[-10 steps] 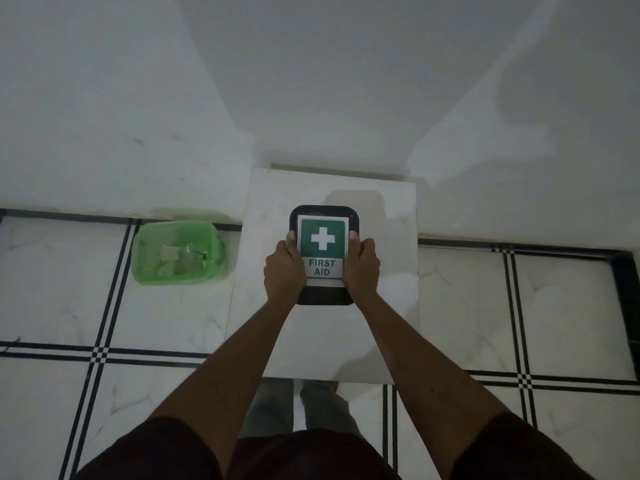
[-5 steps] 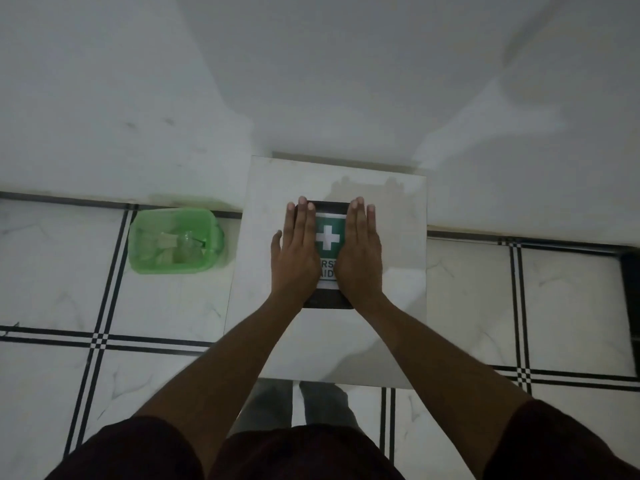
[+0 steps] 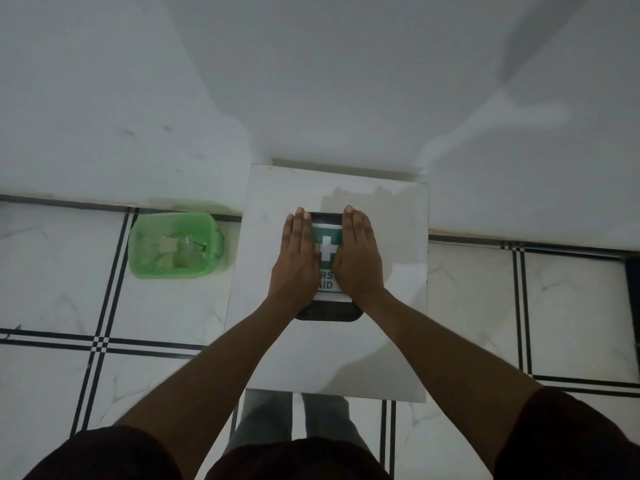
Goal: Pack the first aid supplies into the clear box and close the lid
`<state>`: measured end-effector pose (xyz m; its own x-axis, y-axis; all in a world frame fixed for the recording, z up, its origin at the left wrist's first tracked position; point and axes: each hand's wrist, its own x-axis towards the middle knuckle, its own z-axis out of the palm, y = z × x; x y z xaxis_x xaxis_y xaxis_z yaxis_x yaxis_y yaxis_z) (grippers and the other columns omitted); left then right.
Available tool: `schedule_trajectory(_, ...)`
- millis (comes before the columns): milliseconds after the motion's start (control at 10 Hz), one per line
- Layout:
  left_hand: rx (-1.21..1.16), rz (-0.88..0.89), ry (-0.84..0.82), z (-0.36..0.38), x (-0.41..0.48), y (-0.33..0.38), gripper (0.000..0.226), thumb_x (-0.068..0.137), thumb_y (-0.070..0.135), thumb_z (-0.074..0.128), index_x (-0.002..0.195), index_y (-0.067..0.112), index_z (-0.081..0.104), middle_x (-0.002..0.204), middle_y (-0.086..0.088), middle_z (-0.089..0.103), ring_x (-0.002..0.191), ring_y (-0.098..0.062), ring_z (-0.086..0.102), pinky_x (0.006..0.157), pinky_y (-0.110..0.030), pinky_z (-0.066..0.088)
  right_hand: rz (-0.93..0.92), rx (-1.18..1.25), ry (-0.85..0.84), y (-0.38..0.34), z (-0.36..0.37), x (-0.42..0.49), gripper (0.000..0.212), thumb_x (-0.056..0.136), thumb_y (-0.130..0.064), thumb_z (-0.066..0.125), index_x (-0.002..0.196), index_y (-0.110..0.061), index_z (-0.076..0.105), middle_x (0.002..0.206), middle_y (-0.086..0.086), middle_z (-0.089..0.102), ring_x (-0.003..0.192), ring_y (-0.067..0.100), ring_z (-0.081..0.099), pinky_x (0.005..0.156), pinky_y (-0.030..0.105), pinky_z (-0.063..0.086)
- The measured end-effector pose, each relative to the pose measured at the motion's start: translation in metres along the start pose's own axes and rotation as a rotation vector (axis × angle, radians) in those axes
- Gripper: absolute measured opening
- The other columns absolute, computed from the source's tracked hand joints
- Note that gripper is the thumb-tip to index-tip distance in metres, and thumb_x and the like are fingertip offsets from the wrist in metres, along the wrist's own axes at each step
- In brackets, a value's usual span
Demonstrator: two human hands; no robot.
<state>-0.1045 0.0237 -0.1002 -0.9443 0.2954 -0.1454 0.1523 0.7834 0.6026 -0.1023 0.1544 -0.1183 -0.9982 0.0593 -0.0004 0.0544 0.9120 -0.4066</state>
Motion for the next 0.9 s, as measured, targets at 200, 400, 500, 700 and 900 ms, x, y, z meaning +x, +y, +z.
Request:
schedule_trajectory(200,-0.021,0.018,0.028,0.001,0.000,0.000,0.092,0.086,0.067,-0.014,0.149,0.002,0.007,0.155,-0.005,-0.006,0.147,-0.030,-0.005,0.120,-0.043,0.009,-0.001,0.007,-0.019,-0.002,0.000,0.002,0.069,0.091,-0.045,0.036,0.141,0.003,0.032,0.146,0.021,0.040,0.139,0.036,0.032,0.114,0.039,0.016)
schedule_trajectory(400,0.068,-0.018,-0.026,-0.004,-0.002,-0.002,0.082,0.089,0.059,-0.011,0.151,0.007,0.003,0.161,-0.009,-0.004,0.146,-0.024,-0.013,0.120,-0.051,0.010,-0.013,-0.059,-0.092,-0.002,-0.007,-0.001,0.066,0.095,-0.035,0.045,0.146,-0.001,0.020,0.155,0.018,0.024,0.145,0.032,0.016,0.119,0.043,0.013)
schedule_trajectory(500,0.202,-0.030,-0.040,-0.008,-0.007,-0.002,0.068,0.093,0.045,0.003,0.151,0.010,0.000,0.161,-0.008,-0.007,0.146,-0.021,-0.014,0.118,-0.055,0.010,0.055,-0.037,-0.087,-0.007,-0.017,-0.016,0.065,0.096,-0.041,0.027,0.147,-0.001,0.016,0.156,0.018,0.019,0.146,0.031,0.013,0.119,0.040,0.008)
schedule_trajectory(700,0.190,-0.025,-0.048,0.001,-0.035,0.006,0.075,0.093,0.052,-0.007,0.150,0.004,0.000,0.160,-0.015,-0.002,0.147,-0.028,-0.005,0.120,-0.049,0.013,0.047,-0.049,-0.096,-0.004,-0.005,-0.057,0.071,0.095,-0.042,0.038,0.147,0.001,0.016,0.157,0.020,0.017,0.146,0.031,0.010,0.120,0.044,0.016)
schedule_trajectory(900,0.121,-0.015,-0.014,0.004,-0.035,0.001,0.065,0.098,0.040,0.012,0.150,0.003,0.004,0.160,-0.016,0.001,0.147,-0.025,-0.007,0.120,-0.047,0.014,0.049,0.025,-0.054,-0.006,-0.008,-0.054,0.062,0.098,-0.035,0.031,0.146,0.001,0.016,0.156,0.020,0.016,0.146,0.031,0.009,0.120,0.044,0.016)
